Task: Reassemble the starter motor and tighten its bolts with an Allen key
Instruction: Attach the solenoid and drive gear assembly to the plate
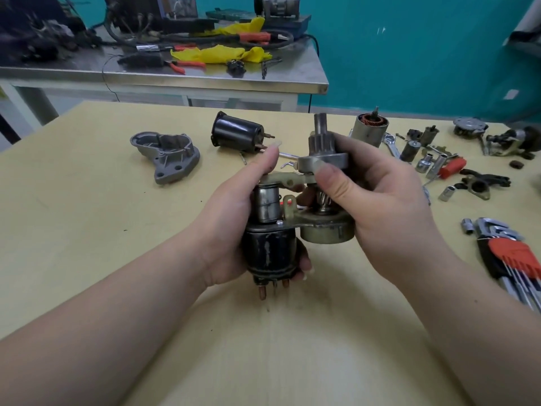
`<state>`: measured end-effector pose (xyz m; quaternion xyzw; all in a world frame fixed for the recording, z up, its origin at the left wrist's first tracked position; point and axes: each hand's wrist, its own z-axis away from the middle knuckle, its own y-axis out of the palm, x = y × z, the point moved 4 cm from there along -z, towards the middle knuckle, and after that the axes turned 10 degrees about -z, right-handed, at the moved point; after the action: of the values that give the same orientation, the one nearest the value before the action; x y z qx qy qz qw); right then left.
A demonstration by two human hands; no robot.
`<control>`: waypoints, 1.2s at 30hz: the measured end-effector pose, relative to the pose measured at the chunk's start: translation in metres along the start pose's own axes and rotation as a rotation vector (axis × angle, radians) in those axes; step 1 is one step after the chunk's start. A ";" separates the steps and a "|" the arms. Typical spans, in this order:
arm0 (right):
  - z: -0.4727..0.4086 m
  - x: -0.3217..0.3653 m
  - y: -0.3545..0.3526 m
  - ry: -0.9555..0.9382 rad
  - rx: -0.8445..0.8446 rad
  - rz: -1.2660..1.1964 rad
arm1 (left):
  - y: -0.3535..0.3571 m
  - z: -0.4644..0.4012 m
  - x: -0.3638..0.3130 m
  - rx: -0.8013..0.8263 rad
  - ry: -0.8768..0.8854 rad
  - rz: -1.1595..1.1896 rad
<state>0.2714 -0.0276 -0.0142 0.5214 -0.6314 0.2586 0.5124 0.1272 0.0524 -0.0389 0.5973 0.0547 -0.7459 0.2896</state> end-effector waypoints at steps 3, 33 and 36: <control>0.001 -0.001 0.001 -0.003 0.018 0.006 | -0.001 0.001 -0.003 -0.028 0.061 -0.016; 0.000 0.003 -0.006 -0.010 0.052 0.002 | -0.003 0.005 -0.014 -0.134 0.299 -0.025; 0.000 0.004 -0.004 -0.026 0.072 -0.016 | -0.004 0.004 -0.014 -0.144 0.296 -0.026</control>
<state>0.2754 -0.0308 -0.0118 0.5481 -0.6239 0.2703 0.4871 0.1232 0.0589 -0.0256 0.6775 0.1578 -0.6477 0.3107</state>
